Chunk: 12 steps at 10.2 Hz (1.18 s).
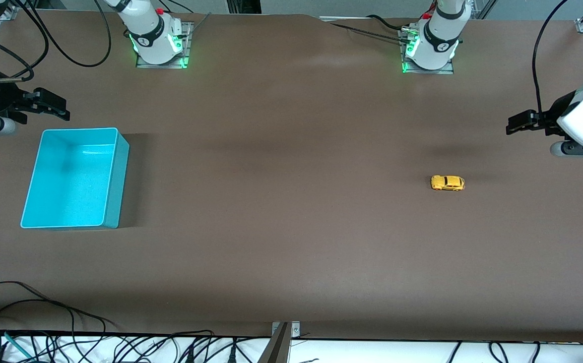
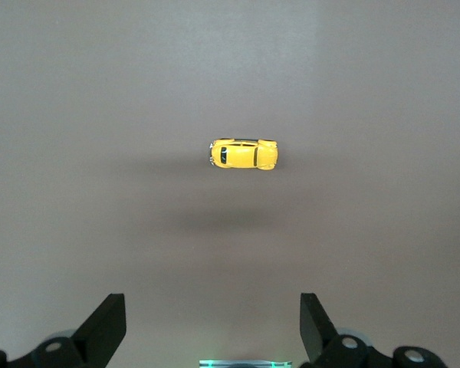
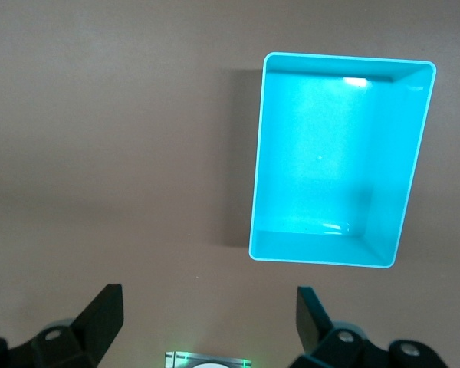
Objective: Wind up and store yellow beetle car
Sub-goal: 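Move the left gripper over the yellow beetle car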
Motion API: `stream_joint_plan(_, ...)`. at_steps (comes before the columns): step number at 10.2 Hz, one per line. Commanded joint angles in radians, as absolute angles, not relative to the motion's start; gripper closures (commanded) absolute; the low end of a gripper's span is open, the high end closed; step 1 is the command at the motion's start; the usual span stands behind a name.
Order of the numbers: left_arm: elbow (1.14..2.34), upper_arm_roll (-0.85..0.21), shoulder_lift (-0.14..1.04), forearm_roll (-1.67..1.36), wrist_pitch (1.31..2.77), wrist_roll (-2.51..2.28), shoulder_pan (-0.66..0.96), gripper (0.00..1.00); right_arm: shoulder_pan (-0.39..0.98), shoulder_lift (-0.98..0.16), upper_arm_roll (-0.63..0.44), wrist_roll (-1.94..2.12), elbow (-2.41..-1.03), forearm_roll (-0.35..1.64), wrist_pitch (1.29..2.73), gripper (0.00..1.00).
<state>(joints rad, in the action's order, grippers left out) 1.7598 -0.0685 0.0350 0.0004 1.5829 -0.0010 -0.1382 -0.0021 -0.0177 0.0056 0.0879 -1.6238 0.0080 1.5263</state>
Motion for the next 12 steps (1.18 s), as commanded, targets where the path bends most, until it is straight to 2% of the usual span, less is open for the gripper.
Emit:
stream_joint_plan(1,1.756,-0.069,0.081,0.012,1.6,-0.229,-0.144,0.0,-0.008,-0.028,0.009,0.1,-1.603,0.003,1.522,0.0)
stream_joint_plan(5,1.789,-0.069,0.167,-0.008,1.69,-0.709,-0.144,0.0,-0.008,-0.028,0.009,0.1,-1.603,0.005,1.522,0.0)
stream_joint_plan(8,1.888,-0.072,0.192,-0.009,1.854,-1.062,-0.138,0.0,-0.008,-0.032,0.009,0.1,-1.603,0.005,1.522,0.0)
stream_joint_plan(12,1.959,-0.071,0.227,-0.081,1.983,-1.256,-0.146,0.0,-0.008,-0.034,0.009,0.1,-1.603,0.005,1.523,0.0)
